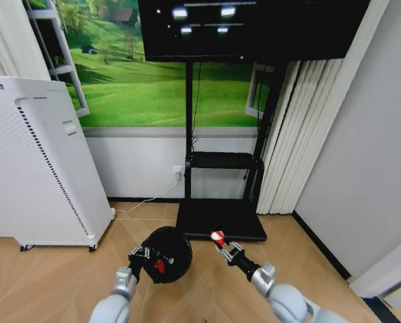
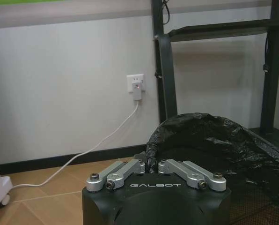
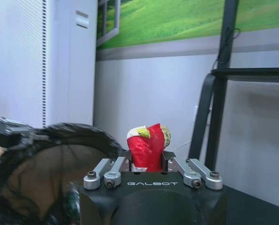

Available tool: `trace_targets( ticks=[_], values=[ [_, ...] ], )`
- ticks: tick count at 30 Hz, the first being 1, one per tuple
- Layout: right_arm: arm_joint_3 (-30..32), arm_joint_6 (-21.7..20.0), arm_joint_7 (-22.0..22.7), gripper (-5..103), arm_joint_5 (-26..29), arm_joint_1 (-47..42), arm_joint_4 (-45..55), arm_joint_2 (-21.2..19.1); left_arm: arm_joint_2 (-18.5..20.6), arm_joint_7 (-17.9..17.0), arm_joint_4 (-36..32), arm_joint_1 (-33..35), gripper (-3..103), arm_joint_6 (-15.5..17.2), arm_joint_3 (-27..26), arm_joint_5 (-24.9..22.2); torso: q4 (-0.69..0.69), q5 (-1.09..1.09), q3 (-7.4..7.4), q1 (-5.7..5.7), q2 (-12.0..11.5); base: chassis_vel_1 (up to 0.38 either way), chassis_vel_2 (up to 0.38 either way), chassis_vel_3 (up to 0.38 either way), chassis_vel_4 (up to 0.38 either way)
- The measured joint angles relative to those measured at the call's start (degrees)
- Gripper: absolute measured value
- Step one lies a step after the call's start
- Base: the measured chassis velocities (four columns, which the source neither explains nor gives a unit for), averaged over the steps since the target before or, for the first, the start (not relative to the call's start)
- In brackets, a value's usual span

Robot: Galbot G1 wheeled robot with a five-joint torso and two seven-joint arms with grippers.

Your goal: Pick up the trash bin and place the garbage on the floor into it.

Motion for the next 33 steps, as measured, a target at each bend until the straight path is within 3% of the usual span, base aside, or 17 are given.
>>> trace_targets(
  ticks=[10, 22, 24, 27, 31, 33],
  values=[
    [-2.7, 0.9, -2.2, 31, -2.3, 2.9, -4.6, 4.7, -3.1, 0.1, 4.3, -4.4, 6, -0.3, 7.4, 2.6, 0.01, 0.01, 0.00, 0.00, 0.0, 0.000, 0.000, 0.000, 0.000],
    [-2.7, 3.4, -6.7, 28, -3.0, 2.8, -6.2, 5.8, -5.0, 0.2, 7.9, -8.6, 6, -0.1, 11.6, 2.8, 0.00, 0.01, 0.00, 0.00, 0.0, 0.000, 0.000, 0.000, 0.000],
    [-2.6, 3.4, -7.6, 32, -2.9, 2.7, -6.2, 5.8, -5.1, 0.2, 8.1, -9.0, 6, 0.0, 11.8, 2.8, 0.00, 0.01, 0.00, 0.00, 0.0, 0.000, 0.000, 0.000, 0.000],
    [-2.2, 3.3, -9.0, 48, -2.7, 2.8, -6.7, 5.6, -5.2, 0.2, 8.6, -9.8, 6, 0.1, 12.0, 2.6, 0.00, 0.01, 0.00, 0.00, 0.0, 0.000, 0.000, 0.000, 0.000],
    [-2.1, 3.3, -9.0, 53, -2.7, 2.9, -6.9, 5.6, -5.3, 0.2, 8.7, -10.0, 6, 0.1, 12.0, 2.6, 0.00, 0.00, 0.00, 0.00, 0.0, 0.000, 0.000, 0.000, 0.000],
    [-2.1, 3.3, -9.0, 70, -2.7, 2.9, -6.9, 5.7, -5.4, 0.2, 8.8, -10.0, 6, 0.1, 12.1, 2.5, 0.00, 0.00, 0.00, 0.00, 0.0, 0.000, 0.000, 0.000, 0.000]
  ],
)
